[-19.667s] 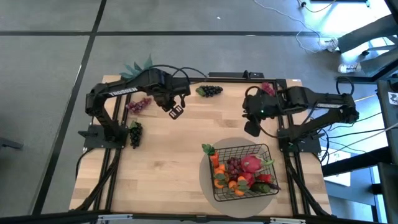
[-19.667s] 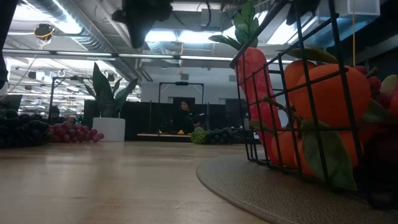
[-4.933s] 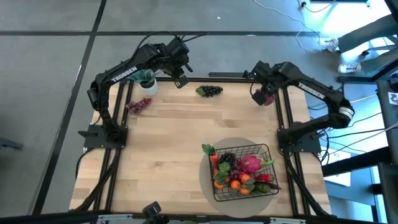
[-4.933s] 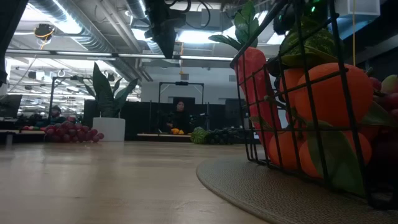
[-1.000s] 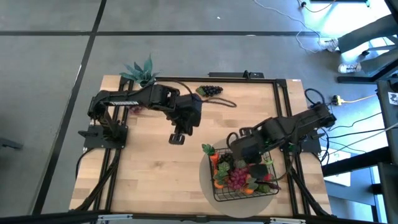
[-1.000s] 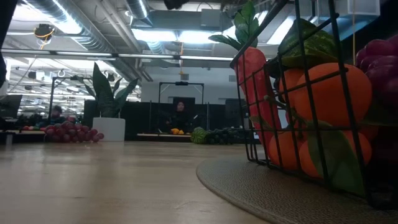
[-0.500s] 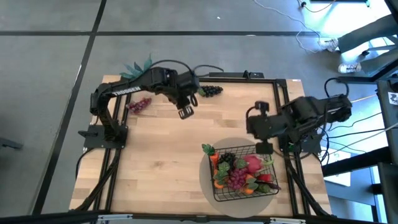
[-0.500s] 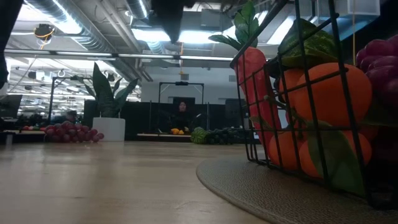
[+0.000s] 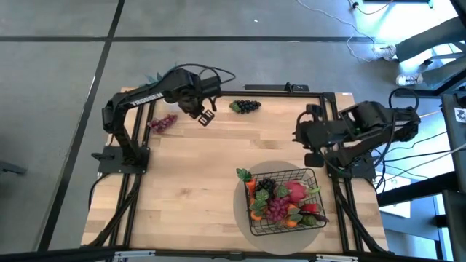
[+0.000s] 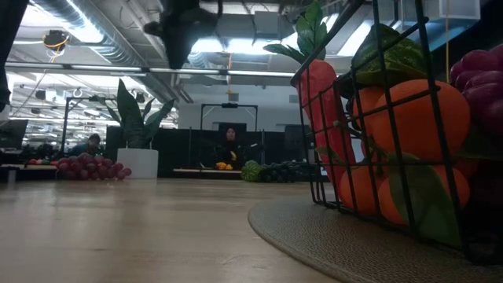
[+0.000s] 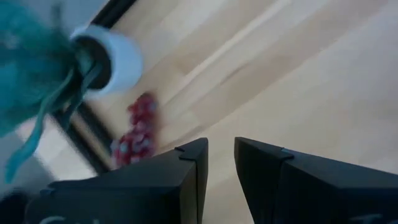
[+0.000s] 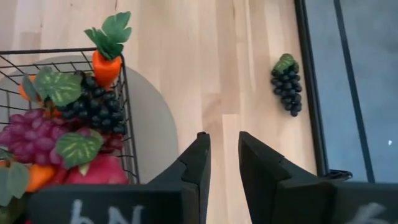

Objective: Build produce basket
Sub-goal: Put the top left grapes into the wire basket

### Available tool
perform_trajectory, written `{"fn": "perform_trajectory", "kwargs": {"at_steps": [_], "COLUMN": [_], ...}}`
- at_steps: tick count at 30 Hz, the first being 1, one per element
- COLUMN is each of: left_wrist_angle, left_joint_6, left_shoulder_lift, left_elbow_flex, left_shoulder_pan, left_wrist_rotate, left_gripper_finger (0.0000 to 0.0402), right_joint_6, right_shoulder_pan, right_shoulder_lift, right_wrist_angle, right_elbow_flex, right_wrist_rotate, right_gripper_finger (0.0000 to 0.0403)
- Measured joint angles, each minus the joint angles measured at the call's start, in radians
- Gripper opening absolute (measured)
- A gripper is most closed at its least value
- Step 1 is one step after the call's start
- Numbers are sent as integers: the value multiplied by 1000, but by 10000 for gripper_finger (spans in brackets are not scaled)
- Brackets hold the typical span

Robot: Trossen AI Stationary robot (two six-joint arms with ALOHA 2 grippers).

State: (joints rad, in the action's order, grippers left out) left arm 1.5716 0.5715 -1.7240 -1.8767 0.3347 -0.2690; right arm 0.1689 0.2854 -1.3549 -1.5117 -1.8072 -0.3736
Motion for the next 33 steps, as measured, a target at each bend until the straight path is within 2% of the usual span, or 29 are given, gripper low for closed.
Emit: {"fn": "perform_trajectory", "kwargs": {"at_steps": [8, 13, 15, 19, 24, 29, 33], "left_wrist_angle": [-5, -40, -73, -126, -270, -364, -429], "left_joint_6": [45, 55, 54, 12, -39, -69, -87], "left_shoulder_lift": [62, 111, 116, 113, 109, 109, 109], "left_elbow_flex": [234, 407, 462, 558, 694, 783, 836], "left_shoulder_pan": [85, 131, 142, 167, 173, 183, 200], "left_wrist_rotate": [-6, -84, -121, -123, -132, -231, -235], "left_gripper_finger": [69, 69, 69, 69, 69, 69, 69], "right_joint_6": [-48, -49, -48, -27, -18, -21, -21], "right_shoulder_pan": [-49, -87, -105, -137, -169, -202, -229], "right_shoulder_lift": [-1, -1, -1, -1, -1, -1, -1], "right_wrist_angle": [1, 5, 6, 23, 50, 83, 97], "right_elbow_flex": [1, 1, 1, 1, 1, 1, 1], "right_wrist_rotate": [0, -1, -1, -2, -2, -1, -1], "right_gripper_finger": [69, 69, 69, 69, 69, 69, 69]}}
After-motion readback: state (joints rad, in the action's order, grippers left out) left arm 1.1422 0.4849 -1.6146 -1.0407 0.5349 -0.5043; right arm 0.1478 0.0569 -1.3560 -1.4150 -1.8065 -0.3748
